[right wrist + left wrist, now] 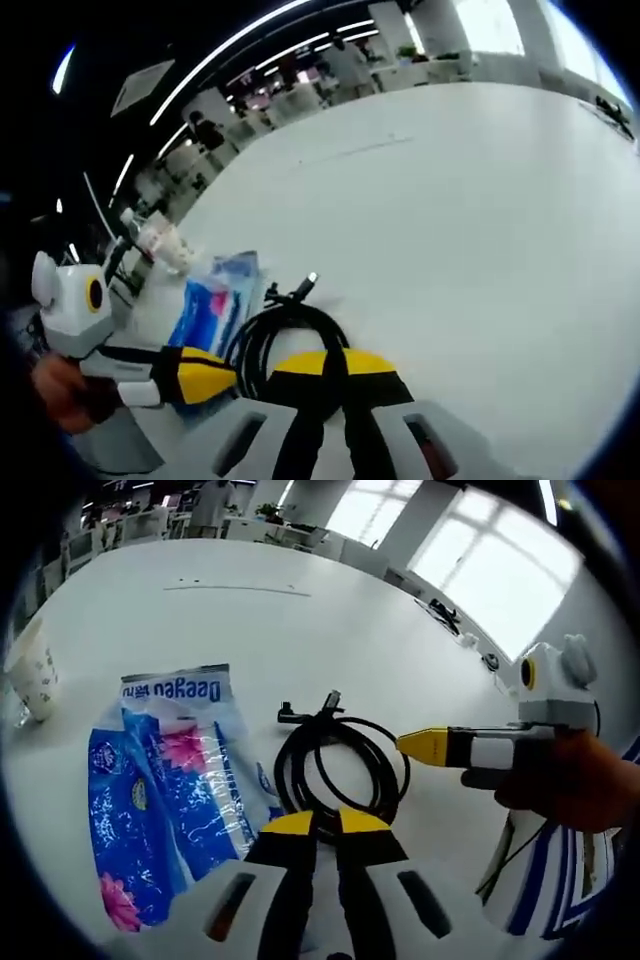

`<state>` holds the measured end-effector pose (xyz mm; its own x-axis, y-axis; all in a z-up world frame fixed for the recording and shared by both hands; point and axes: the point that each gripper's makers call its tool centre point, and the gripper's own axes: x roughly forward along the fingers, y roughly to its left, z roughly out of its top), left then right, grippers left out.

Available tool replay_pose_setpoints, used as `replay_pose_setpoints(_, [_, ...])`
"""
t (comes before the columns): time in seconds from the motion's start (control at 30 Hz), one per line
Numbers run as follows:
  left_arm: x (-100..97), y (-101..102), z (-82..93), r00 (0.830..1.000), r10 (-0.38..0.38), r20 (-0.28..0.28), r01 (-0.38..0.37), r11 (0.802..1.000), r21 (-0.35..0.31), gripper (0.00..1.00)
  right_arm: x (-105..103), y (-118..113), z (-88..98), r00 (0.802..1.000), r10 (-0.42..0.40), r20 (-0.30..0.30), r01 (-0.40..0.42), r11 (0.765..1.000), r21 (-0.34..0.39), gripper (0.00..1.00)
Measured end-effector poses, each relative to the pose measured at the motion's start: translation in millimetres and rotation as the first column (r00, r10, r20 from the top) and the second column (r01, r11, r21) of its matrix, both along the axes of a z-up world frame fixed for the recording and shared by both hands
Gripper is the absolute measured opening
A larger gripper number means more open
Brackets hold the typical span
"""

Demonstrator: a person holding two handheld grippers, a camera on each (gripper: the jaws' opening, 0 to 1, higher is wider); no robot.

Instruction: Arrange the tabletop items into an orderly group along one side of the table until the central work area is clear of visible clutter.

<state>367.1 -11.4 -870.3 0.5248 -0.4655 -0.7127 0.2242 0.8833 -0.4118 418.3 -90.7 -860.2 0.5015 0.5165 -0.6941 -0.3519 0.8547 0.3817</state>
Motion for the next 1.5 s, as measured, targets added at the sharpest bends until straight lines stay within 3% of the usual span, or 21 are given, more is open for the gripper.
replay_pose_setpoints(0.67, [-12.1,18.2,3.7,1.000,0.016,-0.017,-0.015,0.999,0.043,0.13,2.1,-8.5,-4.9,1.000,0.021,0.011,-0.021,1.000,-0.014,0.01])
replay_pose_setpoints(1.5, [-55.1,30.9,16.3,0.999,0.049,-0.013,-0.048,0.998,0.041,0.13,-30.7,5.7,7.4,0.999,0.044,0.022,-0.044,0.999,0.015,0.02])
